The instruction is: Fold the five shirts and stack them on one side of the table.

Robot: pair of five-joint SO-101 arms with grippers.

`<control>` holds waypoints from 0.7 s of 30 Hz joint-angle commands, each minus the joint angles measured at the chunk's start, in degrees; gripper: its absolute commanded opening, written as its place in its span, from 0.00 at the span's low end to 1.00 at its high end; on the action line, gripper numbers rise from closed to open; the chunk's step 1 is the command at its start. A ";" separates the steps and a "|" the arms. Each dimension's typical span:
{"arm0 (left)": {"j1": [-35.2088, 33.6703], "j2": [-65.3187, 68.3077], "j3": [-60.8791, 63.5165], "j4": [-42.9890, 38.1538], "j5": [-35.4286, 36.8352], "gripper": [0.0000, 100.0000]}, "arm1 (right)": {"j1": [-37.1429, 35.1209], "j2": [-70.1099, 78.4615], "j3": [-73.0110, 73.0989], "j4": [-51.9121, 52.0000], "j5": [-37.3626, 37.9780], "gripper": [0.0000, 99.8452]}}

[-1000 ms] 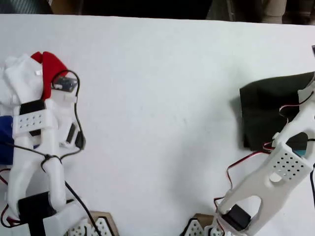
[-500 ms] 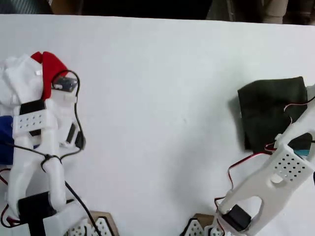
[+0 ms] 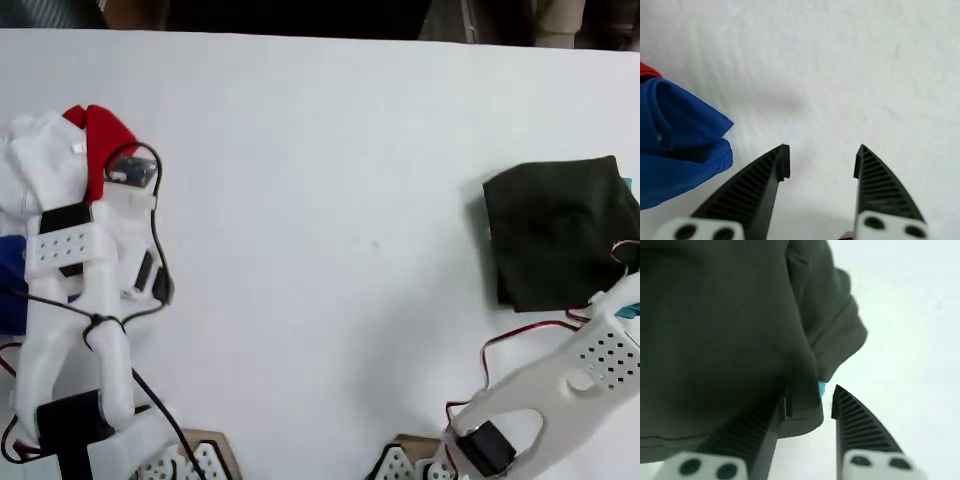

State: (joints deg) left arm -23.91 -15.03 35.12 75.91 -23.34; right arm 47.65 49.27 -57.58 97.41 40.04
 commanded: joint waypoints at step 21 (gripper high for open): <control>0.53 -3.25 -0.22 0.00 0.53 0.23 | 2.59 -5.41 -11.96 -0.13 -0.35 0.02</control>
State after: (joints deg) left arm -23.91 -15.03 35.12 75.91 -23.34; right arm 49.58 49.19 -66.73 97.41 39.96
